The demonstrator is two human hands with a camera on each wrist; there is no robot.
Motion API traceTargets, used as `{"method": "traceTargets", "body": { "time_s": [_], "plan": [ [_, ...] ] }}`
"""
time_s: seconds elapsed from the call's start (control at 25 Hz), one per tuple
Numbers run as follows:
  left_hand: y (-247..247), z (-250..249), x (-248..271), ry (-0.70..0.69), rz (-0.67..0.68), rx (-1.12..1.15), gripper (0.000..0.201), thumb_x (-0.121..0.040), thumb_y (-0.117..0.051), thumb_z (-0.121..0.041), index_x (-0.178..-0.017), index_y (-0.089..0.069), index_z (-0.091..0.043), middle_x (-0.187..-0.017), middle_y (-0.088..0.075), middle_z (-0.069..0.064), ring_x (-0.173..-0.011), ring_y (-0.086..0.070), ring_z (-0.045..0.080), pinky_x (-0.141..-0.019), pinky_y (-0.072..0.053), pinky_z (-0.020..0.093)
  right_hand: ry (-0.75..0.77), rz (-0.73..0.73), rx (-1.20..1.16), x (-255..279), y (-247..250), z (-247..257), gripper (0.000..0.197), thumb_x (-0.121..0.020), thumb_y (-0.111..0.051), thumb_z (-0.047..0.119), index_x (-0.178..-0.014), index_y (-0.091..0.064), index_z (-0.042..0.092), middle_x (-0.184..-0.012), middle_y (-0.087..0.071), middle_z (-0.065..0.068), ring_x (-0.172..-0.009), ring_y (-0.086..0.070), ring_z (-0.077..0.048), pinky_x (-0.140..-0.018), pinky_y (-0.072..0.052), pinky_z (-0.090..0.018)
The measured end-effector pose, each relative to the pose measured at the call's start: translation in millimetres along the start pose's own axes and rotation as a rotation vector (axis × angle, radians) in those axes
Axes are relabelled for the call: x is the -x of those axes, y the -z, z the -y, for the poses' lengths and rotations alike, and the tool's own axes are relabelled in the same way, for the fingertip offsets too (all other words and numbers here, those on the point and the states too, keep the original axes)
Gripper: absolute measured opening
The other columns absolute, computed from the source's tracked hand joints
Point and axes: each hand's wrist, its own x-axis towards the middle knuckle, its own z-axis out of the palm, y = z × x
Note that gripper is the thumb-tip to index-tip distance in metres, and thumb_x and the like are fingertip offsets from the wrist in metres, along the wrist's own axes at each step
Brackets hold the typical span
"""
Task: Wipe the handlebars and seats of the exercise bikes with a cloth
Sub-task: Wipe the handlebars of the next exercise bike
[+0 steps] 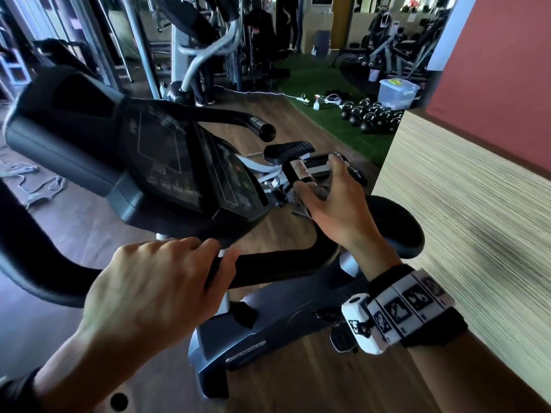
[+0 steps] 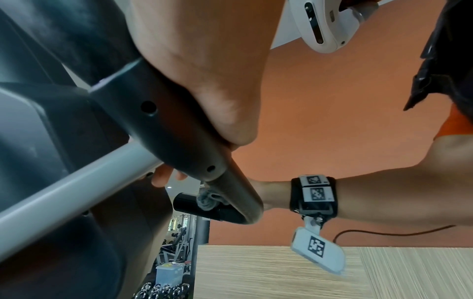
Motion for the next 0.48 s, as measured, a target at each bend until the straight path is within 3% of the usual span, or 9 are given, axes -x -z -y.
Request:
{"method": "traceTargets", "body": {
  "time_s": [0.12, 0.28, 0.36, 0.48],
  "plan": [
    [-0.1, -1.3, 0.1, 0.012, -0.013, 0.000, 0.051, -0.098, -0.037, -0.048, -0.060, -0.053, -0.018, -0.051, -0.053, -0.002, -0.043, -0.057, 0.031, -0.048, -0.030, 0.025, -0.084, 0.148, -0.050, -22.1, -9.4, -1.2, 0.090, -0.087, -0.056, 0.070, -0.144, -0.036, 0.004, -0.108, -0.061, -0.007, -0.099, -0.059, -0.023, -0.071, -0.041, -0.028],
    [-1.5, -1.4, 1.1, 0.012, -0.004, -0.014, 0.050, -0.098, -0.037, -0.048, -0.061, -0.054, -0.019, -0.052, -0.054, -0.003, -0.044, -0.058, 0.030, -0.046, -0.036, 0.026, -0.095, 0.212, -0.112, -8.0, -3.9, -12.7, 0.047, -0.094, -0.066, 0.045, -0.117, -0.042, 0.011, -0.086, -0.065, 0.008, -0.078, -0.061, -0.005, -0.063, -0.042, -0.024],
    [-3.0, -1.6, -0.7, 0.030, 0.004, -0.032, 0.050, -0.097, -0.037, -0.049, -0.061, -0.054, -0.019, -0.052, -0.054, -0.003, -0.043, -0.056, 0.029, -0.046, -0.034, 0.026, -0.082, 0.241, -0.126, -13.2, -2.7, -8.0, 0.041, -0.096, -0.065, 0.039, -0.116, -0.043, 0.011, -0.086, -0.063, 0.006, -0.077, -0.060, -0.009, -0.062, -0.043, -0.025],
    [-4.0, -0.6, -1.0, 0.018, 0.002, -0.036, 0.051, -0.098, -0.036, -0.049, -0.061, -0.054, -0.019, -0.053, -0.054, -0.003, -0.043, -0.056, 0.029, -0.047, -0.032, 0.026, -0.047, 0.240, -0.116, -40.0, -7.0, 10.4, 0.044, -0.098, -0.060, 0.038, -0.123, -0.044, 0.006, -0.090, -0.062, -0.001, -0.082, -0.059, -0.016, -0.070, -0.043, -0.035]
  ]
}}
